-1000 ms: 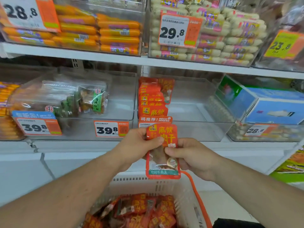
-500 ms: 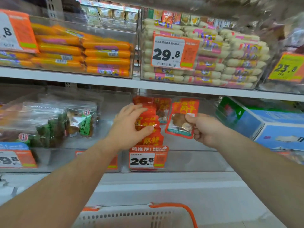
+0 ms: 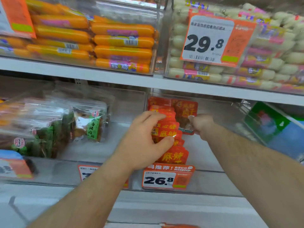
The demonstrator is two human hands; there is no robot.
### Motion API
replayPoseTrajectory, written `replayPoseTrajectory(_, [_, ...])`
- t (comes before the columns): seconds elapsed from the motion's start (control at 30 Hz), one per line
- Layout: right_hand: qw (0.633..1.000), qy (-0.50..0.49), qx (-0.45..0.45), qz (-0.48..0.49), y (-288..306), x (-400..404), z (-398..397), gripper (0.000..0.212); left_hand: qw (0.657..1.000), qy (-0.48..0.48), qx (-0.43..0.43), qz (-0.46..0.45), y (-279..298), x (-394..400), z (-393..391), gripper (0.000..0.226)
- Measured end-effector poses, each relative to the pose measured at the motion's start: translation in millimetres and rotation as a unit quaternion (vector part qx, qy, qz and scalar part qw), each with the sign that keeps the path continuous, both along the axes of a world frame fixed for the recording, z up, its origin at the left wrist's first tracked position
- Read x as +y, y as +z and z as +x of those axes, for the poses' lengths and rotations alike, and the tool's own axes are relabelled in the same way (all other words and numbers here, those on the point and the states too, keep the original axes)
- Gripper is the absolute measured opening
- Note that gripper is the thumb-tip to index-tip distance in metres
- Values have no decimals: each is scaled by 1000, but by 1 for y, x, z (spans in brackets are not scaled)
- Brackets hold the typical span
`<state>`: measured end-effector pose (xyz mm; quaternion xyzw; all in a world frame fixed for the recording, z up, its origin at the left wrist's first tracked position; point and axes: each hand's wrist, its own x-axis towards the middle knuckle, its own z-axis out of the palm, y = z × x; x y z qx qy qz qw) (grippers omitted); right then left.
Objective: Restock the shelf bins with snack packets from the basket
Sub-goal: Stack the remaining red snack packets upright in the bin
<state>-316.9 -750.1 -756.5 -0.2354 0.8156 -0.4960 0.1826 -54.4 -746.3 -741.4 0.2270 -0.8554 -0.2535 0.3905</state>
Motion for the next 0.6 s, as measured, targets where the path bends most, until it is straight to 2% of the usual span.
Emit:
replayPoseTrajectory(0.13, [1000, -2, 2, 11, 0, -11, 1, 27, 1000, 2, 3, 2, 0, 1, 0, 73])
replayPoseTrajectory(0.27, [999, -10, -32, -1, -5, -19, 1, 16, 1000, 1, 2, 8, 1, 1, 0, 72])
replayPoseTrajectory(0.37, [999, 1, -49, -7, -3, -23, 6, 17, 1000, 0, 3, 9, 0, 1, 0, 72])
replayPoseTrajectory(0.47, [999, 9, -48, 1, 0, -23, 13, 22, 1000, 2, -1, 13, 0, 1, 0, 72])
replayPoseTrajectory(0.6, [999, 6, -43, 13, -2, -21, 12, 16, 1000, 3, -4, 13, 0, 2, 0, 72])
